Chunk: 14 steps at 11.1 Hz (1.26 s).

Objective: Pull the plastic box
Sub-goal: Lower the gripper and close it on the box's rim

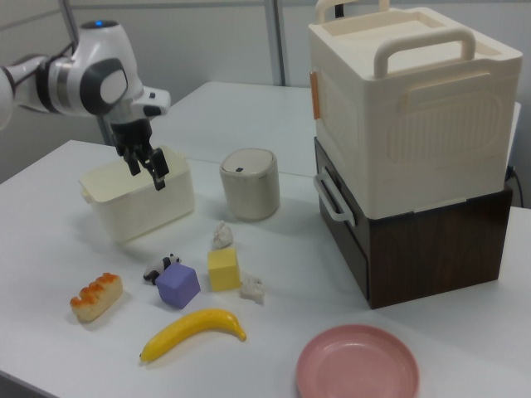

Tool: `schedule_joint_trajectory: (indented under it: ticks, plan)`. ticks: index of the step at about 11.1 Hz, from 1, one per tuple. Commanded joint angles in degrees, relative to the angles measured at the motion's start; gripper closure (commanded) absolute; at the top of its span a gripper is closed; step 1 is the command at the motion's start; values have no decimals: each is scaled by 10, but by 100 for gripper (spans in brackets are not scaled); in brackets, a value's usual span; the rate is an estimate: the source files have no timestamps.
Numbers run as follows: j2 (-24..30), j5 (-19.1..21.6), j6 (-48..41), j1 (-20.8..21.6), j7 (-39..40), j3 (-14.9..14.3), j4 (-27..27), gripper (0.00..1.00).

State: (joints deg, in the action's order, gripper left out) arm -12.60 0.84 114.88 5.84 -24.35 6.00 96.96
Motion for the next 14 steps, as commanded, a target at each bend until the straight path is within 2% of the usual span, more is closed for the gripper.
schedule_joint_trajectory:
  ticks: [1, 4, 6, 8, 9, 10, 11, 12, 13, 14]
  plan:
    - [-53, 6, 29, 27, -36, -5, -40, 6]
    - [-94, 0, 76, 29, -67, -5, -52, 7]
    - [-104, 3, 84, 30, -82, -5, -53, 16]
    - [-103, 3, 104, 36, -131, 6, -61, 17]
    - [-106, 3, 105, 37, -134, 8, -65, 22]
    - [-109, 3, 105, 37, -132, 8, -64, 45]
    - [-116, 3, 105, 37, -130, 8, -65, 74]
    - [-116, 3, 104, 36, -127, 8, -64, 92]
    - [-116, 3, 101, 33, -125, 8, -63, 100]
    - [-116, 2, 99, 31, -124, 8, -63, 100]
